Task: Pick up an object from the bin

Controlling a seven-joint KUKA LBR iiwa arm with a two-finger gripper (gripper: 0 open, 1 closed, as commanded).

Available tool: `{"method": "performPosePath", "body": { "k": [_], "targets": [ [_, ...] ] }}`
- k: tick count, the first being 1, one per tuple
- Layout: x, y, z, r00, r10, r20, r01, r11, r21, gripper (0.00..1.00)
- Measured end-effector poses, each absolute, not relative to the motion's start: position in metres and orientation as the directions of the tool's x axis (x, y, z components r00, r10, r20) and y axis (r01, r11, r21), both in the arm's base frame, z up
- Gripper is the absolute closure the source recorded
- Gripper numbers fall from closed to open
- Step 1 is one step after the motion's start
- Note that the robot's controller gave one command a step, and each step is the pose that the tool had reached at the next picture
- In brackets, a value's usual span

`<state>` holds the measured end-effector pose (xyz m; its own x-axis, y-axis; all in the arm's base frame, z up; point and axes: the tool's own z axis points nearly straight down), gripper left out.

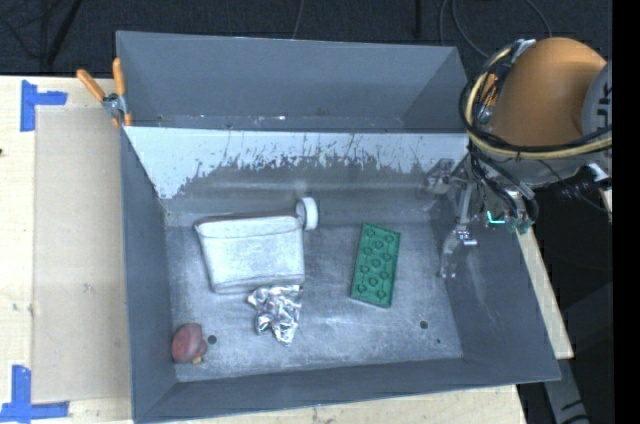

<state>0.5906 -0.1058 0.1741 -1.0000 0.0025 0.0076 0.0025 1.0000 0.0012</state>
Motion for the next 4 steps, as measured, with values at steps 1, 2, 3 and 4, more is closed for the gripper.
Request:
{"method": "performPosePath", "body": {
  "k": [1, 2, 3, 4],
  "targets": [
    [0.624, -0.013, 0.075, -1.0, -0.008, 0.002, -0.008, 1.0, 0.001, 0.0],
    [0.6, -0.074, 0.075, -0.983, -0.186, -0.008, -0.186, 0.983, 0.002, 0.0],
    [0.542, -0.138, 0.117, -0.927, -0.374, 0.002, -0.374, 0.927, -0.002, 0.0],
    [0.535, -0.125, 0.074, -0.844, -0.536, -0.014, -0.536, 0.844, -0.01, 0.0]
  ]
}}
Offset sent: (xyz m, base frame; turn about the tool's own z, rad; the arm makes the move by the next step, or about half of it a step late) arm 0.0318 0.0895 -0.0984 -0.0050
